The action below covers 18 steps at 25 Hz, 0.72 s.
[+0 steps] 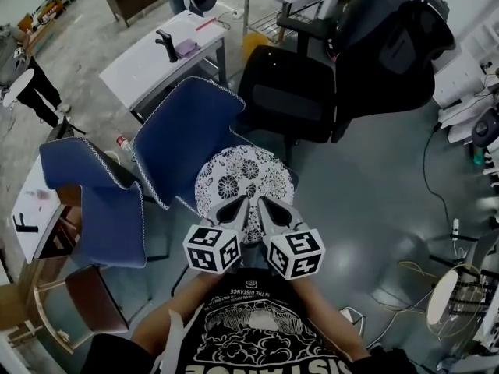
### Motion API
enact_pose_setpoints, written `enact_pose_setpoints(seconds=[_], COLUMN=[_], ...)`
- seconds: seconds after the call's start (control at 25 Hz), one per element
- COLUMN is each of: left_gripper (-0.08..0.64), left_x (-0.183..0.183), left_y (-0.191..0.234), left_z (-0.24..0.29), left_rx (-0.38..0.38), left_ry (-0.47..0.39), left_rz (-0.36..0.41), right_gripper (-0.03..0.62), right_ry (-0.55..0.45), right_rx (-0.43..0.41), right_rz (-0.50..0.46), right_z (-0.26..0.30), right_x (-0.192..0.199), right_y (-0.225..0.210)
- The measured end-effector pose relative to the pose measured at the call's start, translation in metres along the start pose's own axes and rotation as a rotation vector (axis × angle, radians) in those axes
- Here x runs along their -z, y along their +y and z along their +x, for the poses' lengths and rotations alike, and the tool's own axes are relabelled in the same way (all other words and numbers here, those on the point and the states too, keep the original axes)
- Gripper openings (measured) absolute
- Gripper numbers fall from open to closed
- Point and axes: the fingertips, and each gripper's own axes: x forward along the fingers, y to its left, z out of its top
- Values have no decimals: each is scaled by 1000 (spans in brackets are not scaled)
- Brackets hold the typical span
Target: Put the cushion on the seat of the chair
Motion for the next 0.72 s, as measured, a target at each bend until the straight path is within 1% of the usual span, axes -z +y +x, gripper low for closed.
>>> enact_pose_setpoints(seconds=[0.16, 0.28, 0.4, 0.72], left_gripper=[-8, -8, -8, -8], left_x=[2, -2, 0, -8], left_y=[3, -1, -4, -1], left_z=[-7, -10, -12, -11], left_rx=[-10, 6, 25, 31], left_ry=[0, -18, -16, -28], left_rz=[25, 36, 46, 40], right_gripper=[-2, -2, -2, -2], right_ry=[-18, -26, -23, -10], right_rx=[12, 21, 25, 15], right_rz=[-6, -7, -5, -20], right_z=[-1, -4, -5, -1], right_x=[-1, -1, 3, 0], right_y=[7, 9, 11, 15])
